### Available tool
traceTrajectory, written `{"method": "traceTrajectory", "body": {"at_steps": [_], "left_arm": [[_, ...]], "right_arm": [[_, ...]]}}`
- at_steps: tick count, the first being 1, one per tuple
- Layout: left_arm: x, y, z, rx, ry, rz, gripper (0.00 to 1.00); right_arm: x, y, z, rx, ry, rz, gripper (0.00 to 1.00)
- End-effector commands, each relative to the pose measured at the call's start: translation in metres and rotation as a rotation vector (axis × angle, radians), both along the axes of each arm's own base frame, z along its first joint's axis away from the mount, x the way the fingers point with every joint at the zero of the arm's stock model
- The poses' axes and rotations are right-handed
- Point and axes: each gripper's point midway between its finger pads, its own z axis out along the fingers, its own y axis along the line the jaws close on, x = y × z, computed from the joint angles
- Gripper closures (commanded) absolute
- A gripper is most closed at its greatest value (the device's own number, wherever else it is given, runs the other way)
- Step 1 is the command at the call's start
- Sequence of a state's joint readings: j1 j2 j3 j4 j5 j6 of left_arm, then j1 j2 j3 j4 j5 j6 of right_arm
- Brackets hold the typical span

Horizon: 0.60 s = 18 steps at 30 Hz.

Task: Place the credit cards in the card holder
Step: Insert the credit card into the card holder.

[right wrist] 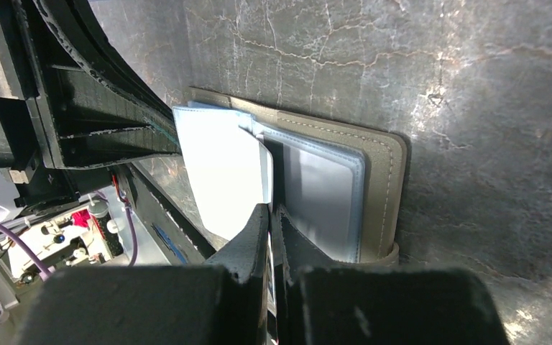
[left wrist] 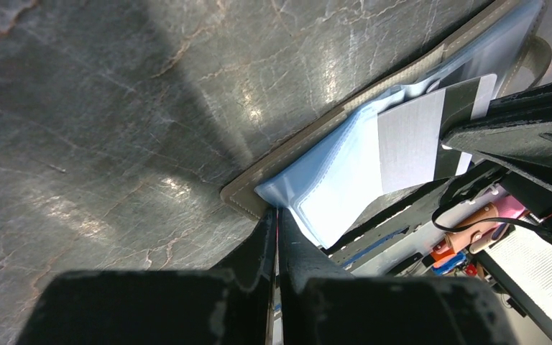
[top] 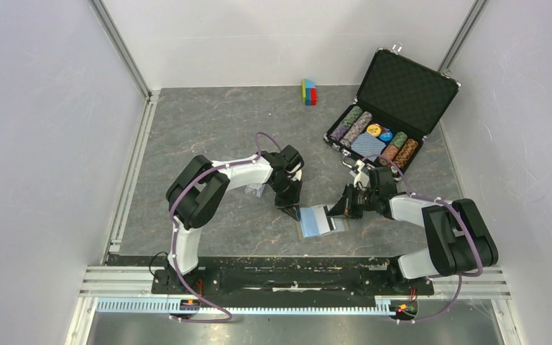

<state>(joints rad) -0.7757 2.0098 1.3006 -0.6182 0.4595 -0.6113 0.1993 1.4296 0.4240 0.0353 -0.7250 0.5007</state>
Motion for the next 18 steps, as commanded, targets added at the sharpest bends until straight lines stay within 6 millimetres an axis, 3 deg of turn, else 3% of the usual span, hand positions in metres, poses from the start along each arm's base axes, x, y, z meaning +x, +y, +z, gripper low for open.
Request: {"method": "traceTrajectory", "body": {"at_steps": [1,4,10,18], "left_arm": [[0.009,-0.011,-0.011,-0.008,-0.013,0.014,0.94],[0.010,-0.012,-0.011,-0.011,-0.013,0.012,0.94],[0.008,-0.013,-0.013,-0.012,-0.003,0.009,0.94],[0.010,-0.016,-0.012,-0.019,0.000,0.010,0.94]], "right_arm": [[-0.013,-0.006,-0.015,-0.059,0.054,0.017,1.00],[-0.015,-0.004,-0.017,-0.051,0.062,0.015,1.00],[0.003,0.007,-0.007,0.010,-0.030,0.003,1.00],[0.003,0.023,-0.006,0.043,-0.020,0.014,1.00]]}}
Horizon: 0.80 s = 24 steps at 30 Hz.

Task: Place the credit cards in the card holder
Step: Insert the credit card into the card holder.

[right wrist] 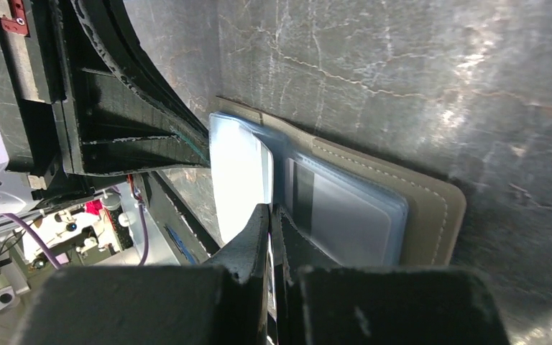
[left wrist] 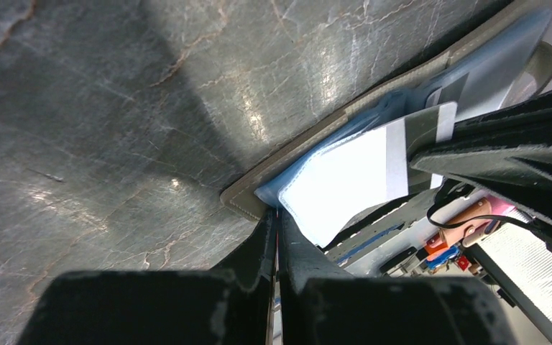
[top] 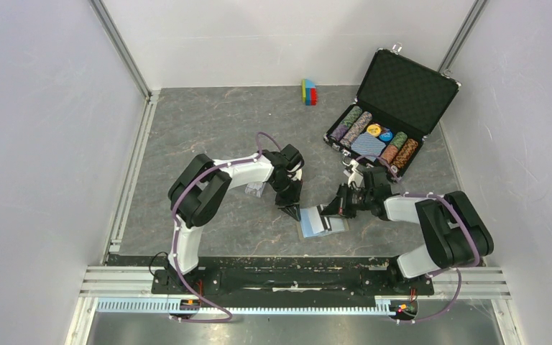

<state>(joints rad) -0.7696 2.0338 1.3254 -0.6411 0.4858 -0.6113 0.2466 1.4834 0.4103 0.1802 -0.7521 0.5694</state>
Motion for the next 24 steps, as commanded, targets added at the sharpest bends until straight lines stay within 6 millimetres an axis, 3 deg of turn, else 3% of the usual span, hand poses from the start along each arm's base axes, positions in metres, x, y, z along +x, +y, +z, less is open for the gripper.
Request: {"method": "traceTrajectory", "body": {"at_steps": [1,6,18,21,24], "left_arm": [[0.011,-0.015,-0.011,-0.017,-0.033,0.011,0.94],[0.012,-0.019,-0.011,-0.027,-0.028,0.012,0.94],[0.016,-0.023,-0.009,-0.036,-0.029,0.009,0.95],[0.015,-0.024,-0.009,-0.040,-0.026,0.005,0.95],[0.016,-0.027,-0.008,-0.051,-0.020,0.004,0.95]], "right_arm": [[-0.002,0.007,-0.007,-0.012,0.004,-0.002,1.00],[-0.003,0.015,-0.004,-0.027,0.005,0.042,0.99],[0.002,-0.005,-0.004,-0.226,-0.003,0.115,0.55],[0.002,-0.008,-0.002,-0.246,-0.010,0.120,0.48],[0.001,-0.007,-0.002,-0.249,-0.001,0.133,0.49]]}}
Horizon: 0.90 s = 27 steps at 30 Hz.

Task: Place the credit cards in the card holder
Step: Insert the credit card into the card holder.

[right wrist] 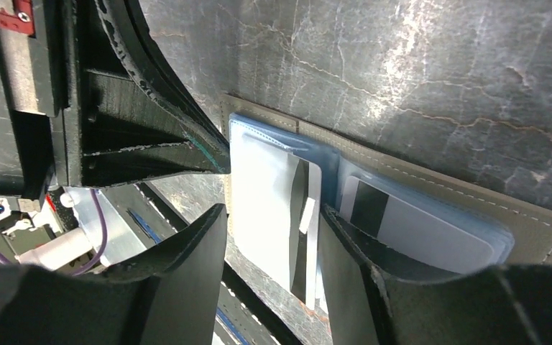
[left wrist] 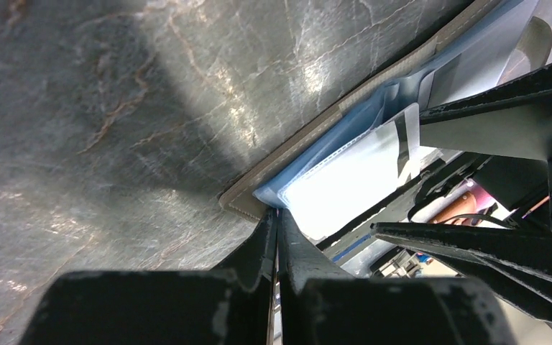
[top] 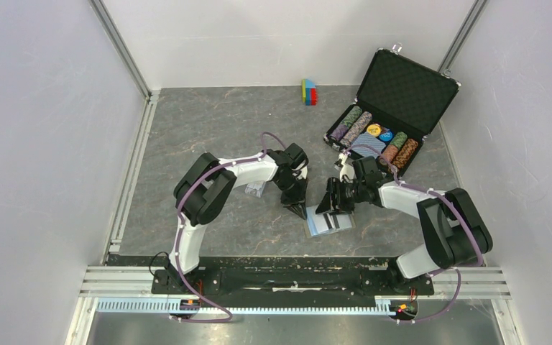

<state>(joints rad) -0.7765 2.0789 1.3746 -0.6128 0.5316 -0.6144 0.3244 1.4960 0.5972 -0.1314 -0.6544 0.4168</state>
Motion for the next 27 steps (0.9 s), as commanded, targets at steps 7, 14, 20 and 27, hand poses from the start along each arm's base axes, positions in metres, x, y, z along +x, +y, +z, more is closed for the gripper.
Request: {"method": "traceTrajectory", "body": {"at_steps": [7,14,20,27], "left_arm": [[0.022,-0.023,-0.003,-0.030,-0.034,0.019,0.95],[0.038,-0.019,0.006,-0.012,-0.077,0.029,0.93],[0.066,0.010,0.031,0.091,-0.224,0.042,0.73],[0.076,0.031,0.060,0.121,-0.307,0.071,0.44]], "right_arm": [[-0.010,0.005,-0.013,-0.005,0.069,0.044,0.63],[0.008,0.022,-0.005,0.113,0.063,-0.034,0.64],[0.036,0.034,0.010,0.159,0.016,-0.078,0.63],[0.056,0.042,0.025,0.209,-0.015,-0.118,0.57]]}}
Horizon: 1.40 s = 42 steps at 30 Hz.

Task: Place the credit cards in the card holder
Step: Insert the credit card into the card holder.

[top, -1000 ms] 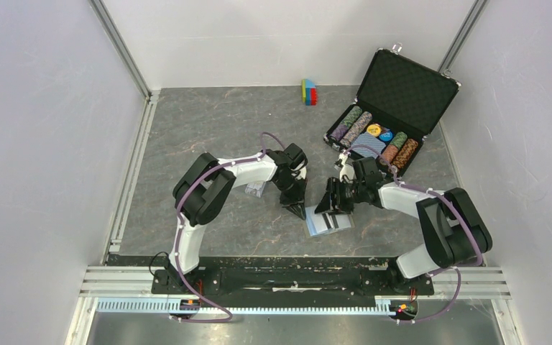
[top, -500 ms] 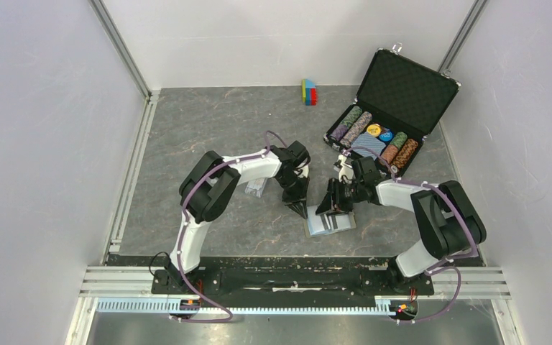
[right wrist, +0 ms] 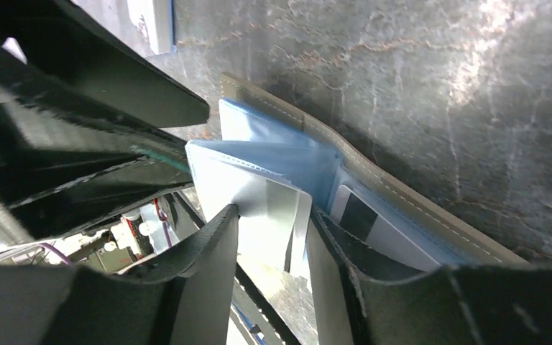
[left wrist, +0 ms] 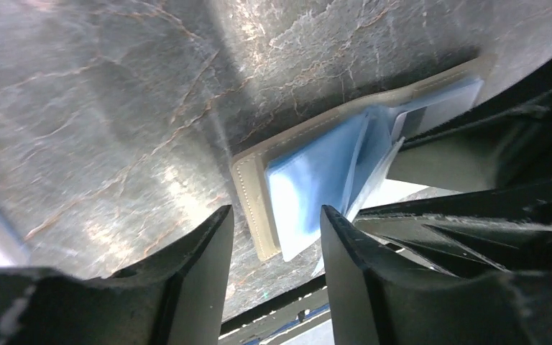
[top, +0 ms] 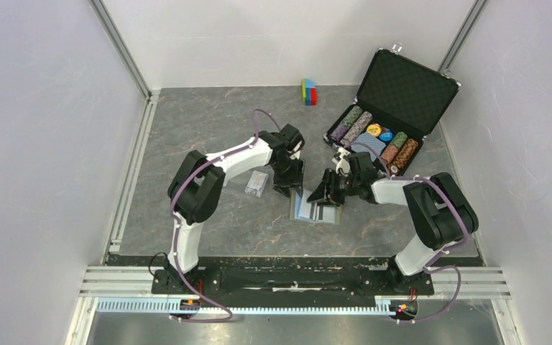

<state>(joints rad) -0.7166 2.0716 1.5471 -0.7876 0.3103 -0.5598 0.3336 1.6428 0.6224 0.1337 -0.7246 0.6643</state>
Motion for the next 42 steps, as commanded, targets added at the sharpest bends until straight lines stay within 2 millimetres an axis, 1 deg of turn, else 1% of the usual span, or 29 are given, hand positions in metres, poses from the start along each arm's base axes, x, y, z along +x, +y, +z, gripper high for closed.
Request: {"method": "traceTrajectory", "body": {"at_steps": [1,3,6,10,12,14,16,19,26,27,30,34,37,38,39,40,42], "left_arm": [[0.015,0.007,0.035,-0.022,-0.127,-0.002,0.42],[0.011,0.008,0.031,-0.048,-0.107,0.012,0.40],[0.006,0.009,0.022,-0.085,-0.063,0.036,0.39],[0.007,0.012,0.024,-0.104,-0.067,0.068,0.37],[0.006,0.007,0.026,-0.142,-0.061,0.073,0.33],[0.002,0.001,0.024,-0.187,-0.030,0.083,0.30],[-0.002,-0.006,0.019,-0.232,0.001,0.104,0.29],[-0.006,-0.014,0.012,-0.294,0.037,0.135,0.28],[-0.011,-0.027,-0.002,-0.381,0.102,0.171,0.28],[-0.010,-0.032,-0.002,-0.409,0.104,0.175,0.29],[-0.010,-0.040,-0.002,-0.459,0.128,0.173,0.36],[-0.004,-0.046,0.013,-0.506,0.087,0.149,0.44],[-0.002,-0.053,0.028,-0.571,0.070,0.134,0.53],[-0.001,-0.054,0.030,-0.586,0.067,0.133,0.60],[0.001,-0.058,0.034,-0.614,0.056,0.128,0.63],[0.001,-0.059,0.036,-0.630,0.057,0.129,0.65],[0.000,-0.063,0.036,-0.651,0.072,0.121,0.67]], "right_arm": [[0.024,0.011,0.020,0.039,-0.086,-0.012,0.55],[0.021,0.007,0.015,-0.003,-0.081,0.004,0.49],[0.014,-0.001,0.007,-0.066,-0.082,0.029,0.42],[0.005,-0.011,0.005,-0.124,-0.084,0.048,0.34],[0.002,-0.011,0.010,-0.115,-0.087,0.054,0.32],[0.001,-0.008,0.018,-0.091,-0.091,0.061,0.29],[0.001,-0.006,0.027,-0.070,-0.101,0.063,0.26],[0.005,-0.003,0.037,-0.053,-0.119,0.065,0.24],[0.009,-0.007,0.044,-0.095,-0.144,0.088,0.24],[0.011,-0.008,0.045,-0.101,-0.152,0.091,0.24],[0.010,-0.009,0.044,-0.105,-0.148,0.098,0.24],[0.008,-0.012,0.036,-0.115,-0.132,0.099,0.26],[0.012,-0.011,0.042,-0.090,-0.158,0.098,0.25],[0.014,-0.011,0.044,-0.085,-0.163,0.094,0.25],[0.017,-0.012,0.048,-0.080,-0.173,0.090,0.25],[0.020,-0.013,0.050,-0.077,-0.185,0.086,0.25],[0.025,-0.015,0.056,-0.073,-0.203,0.079,0.25]]}}
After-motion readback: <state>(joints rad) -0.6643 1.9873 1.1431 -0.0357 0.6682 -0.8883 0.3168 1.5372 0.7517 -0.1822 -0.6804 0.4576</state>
